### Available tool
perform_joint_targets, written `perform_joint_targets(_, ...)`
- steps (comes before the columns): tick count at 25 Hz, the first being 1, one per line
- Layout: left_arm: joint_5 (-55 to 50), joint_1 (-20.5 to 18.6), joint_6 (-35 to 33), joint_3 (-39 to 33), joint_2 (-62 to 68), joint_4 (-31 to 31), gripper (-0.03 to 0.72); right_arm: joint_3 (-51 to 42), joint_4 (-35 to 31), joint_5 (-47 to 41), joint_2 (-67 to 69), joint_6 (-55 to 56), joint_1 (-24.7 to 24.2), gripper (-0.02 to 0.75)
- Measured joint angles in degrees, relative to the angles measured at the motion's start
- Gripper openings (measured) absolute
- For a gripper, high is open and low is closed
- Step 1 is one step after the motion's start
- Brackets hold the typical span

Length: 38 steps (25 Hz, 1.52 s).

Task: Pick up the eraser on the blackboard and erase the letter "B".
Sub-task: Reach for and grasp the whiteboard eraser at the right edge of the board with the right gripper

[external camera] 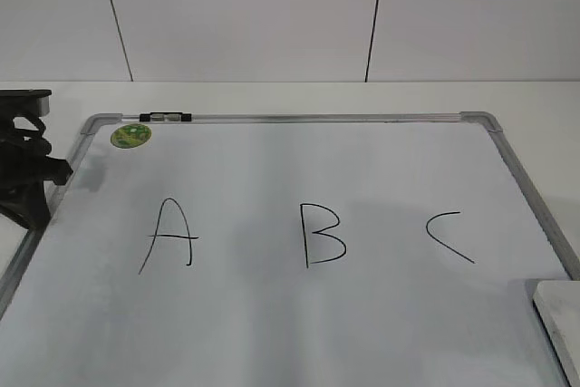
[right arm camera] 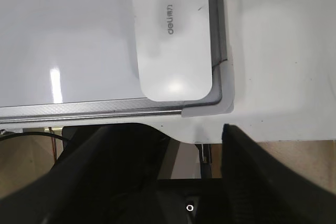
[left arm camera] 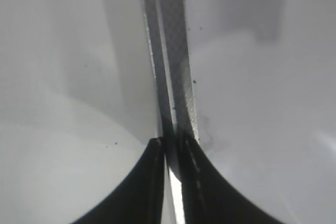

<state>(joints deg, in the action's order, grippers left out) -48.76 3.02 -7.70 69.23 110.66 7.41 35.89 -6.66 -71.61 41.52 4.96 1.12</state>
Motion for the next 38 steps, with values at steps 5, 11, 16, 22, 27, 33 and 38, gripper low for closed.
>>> perform_joint_targets(5,-0.05,0.0,0.0,0.0,0.0,0.0,0.058,0.0,0.0,0.46,0.0,0.0,0.0,0.53)
perform_joint_targets(11,-0.13,0.0,0.04,0.0,0.0,0.11,0.058,0.0,1.78,5.27,0.26,0.0,0.0,0.641)
perform_joint_targets(16,-0.19,0.0,0.04,0.0,0.0,-0.01,0.057,0.0,-0.47,7.93,5.1,0.0,0.0,0.646)
perform_joint_targets(22,-0.19,0.0,0.04,0.0,0.0,-0.09,0.057,0.0,-2.35,9.57,13.88,0.0,0.0,0.606)
perform_joint_targets(27,-0.19,0.0,0.13,0.0,0.0,-0.09,0.057,0.09,-1.95,12.75,18.9,0.0,0.0,0.56)
perform_joint_targets(33,-0.19,0.0,0.13,0.0,0.0,-0.09,0.057,0.09,0.83,16.49,23.73,-2.42,0.0,0.648)
perform_joint_targets(38,-0.19,0.0,0.13,0.0,0.0,-0.09,0.057,0.34,0.88,19.44,29.31,-4.96,0.0,0.669)
